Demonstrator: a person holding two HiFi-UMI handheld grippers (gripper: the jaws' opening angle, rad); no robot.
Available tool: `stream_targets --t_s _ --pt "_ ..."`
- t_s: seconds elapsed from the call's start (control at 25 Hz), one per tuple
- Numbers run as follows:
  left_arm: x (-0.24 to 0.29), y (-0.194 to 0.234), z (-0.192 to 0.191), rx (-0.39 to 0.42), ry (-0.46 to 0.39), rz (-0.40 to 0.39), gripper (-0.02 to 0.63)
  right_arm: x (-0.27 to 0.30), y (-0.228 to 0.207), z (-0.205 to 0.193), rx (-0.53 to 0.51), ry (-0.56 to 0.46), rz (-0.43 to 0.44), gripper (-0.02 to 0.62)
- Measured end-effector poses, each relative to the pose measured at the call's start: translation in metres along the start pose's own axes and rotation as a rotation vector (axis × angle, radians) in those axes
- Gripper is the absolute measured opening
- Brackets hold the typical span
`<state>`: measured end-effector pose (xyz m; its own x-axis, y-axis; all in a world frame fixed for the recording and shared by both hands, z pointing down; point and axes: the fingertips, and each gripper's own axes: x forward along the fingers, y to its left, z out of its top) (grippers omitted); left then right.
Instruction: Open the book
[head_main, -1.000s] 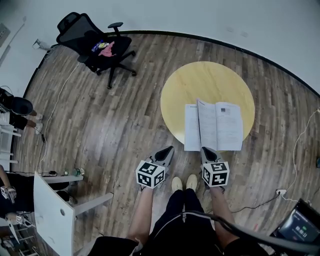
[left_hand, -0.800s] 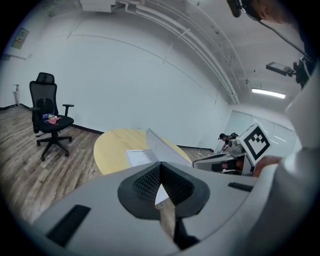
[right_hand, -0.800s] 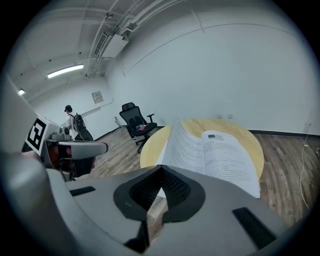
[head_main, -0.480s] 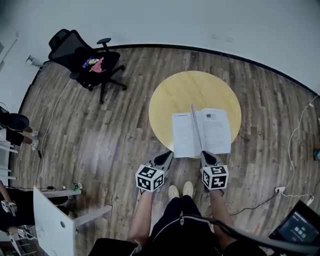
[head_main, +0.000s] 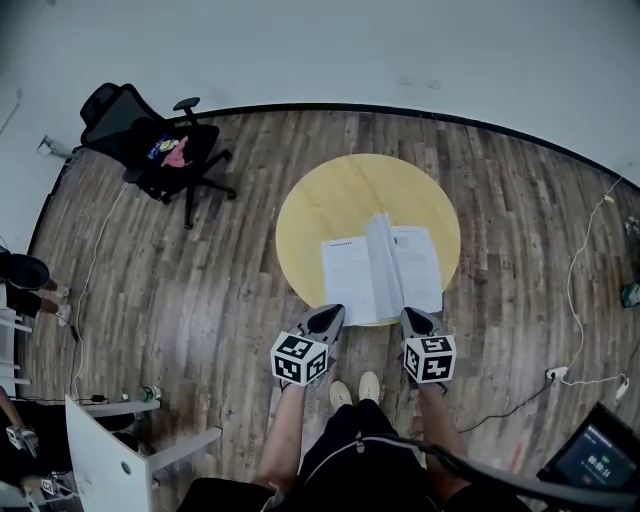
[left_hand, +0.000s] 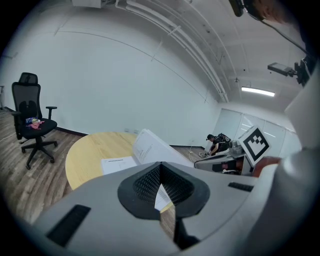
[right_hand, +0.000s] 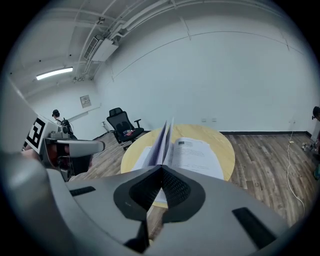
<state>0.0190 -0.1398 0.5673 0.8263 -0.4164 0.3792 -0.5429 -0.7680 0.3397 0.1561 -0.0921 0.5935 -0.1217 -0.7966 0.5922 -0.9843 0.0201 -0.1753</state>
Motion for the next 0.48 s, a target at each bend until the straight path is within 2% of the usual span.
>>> stream_targets --t_s 0.28,0.48 --pt "0.044 -0.022 0.005 0.012 0.039 -0.031 -0.002 -0.003 -0.046 0.003 0.038 0.003 -0.026 0.006" --pt "0.053 -0.031 -0.002 0.029 0.050 -0.061 -0.002 -0.010 -0.058 -0.010 0.060 0.000 -0.056 0.006"
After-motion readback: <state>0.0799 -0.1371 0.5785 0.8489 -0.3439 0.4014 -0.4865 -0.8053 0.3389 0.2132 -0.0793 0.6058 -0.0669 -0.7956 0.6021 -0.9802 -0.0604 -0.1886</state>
